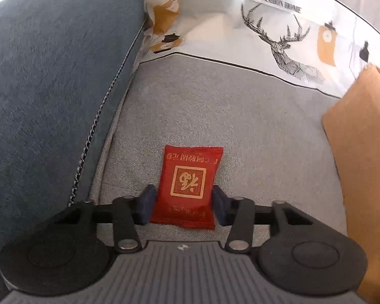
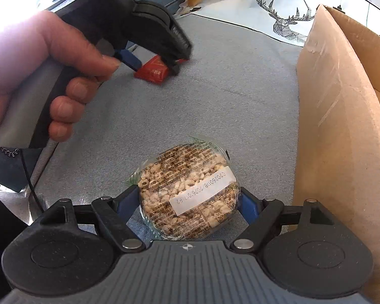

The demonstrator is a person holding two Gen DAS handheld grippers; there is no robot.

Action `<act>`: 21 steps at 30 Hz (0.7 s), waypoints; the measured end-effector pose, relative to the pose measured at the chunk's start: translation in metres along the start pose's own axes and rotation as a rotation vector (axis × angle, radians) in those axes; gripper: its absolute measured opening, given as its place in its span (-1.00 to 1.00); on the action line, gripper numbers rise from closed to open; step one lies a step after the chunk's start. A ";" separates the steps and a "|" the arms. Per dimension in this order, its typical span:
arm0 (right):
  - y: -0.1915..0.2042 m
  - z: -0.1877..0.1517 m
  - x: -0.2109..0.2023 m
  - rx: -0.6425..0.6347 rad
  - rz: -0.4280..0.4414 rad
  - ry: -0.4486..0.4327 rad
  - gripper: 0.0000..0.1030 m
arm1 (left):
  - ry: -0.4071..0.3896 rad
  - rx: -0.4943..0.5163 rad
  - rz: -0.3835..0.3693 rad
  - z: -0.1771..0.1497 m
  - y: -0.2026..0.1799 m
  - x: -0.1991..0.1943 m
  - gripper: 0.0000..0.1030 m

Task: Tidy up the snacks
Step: 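Lift the red packet with the left tool while the right tool lifts the nut cake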

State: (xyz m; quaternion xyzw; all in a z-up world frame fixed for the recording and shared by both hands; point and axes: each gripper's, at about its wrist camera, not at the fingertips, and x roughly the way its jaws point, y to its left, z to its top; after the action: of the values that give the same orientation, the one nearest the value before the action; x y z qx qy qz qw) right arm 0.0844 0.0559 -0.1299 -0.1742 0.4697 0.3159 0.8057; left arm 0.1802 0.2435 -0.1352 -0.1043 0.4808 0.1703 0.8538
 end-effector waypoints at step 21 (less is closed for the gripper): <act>0.002 0.001 0.008 0.013 -0.031 0.012 0.61 | 0.044 0.059 0.006 -0.009 -0.003 0.000 0.12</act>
State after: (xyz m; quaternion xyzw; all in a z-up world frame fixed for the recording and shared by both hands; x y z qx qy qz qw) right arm 0.0865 0.0609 -0.1360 -0.1781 0.4740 0.2991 0.8088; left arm 0.1747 0.2379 -0.1399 -0.0817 0.5047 0.1562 0.8451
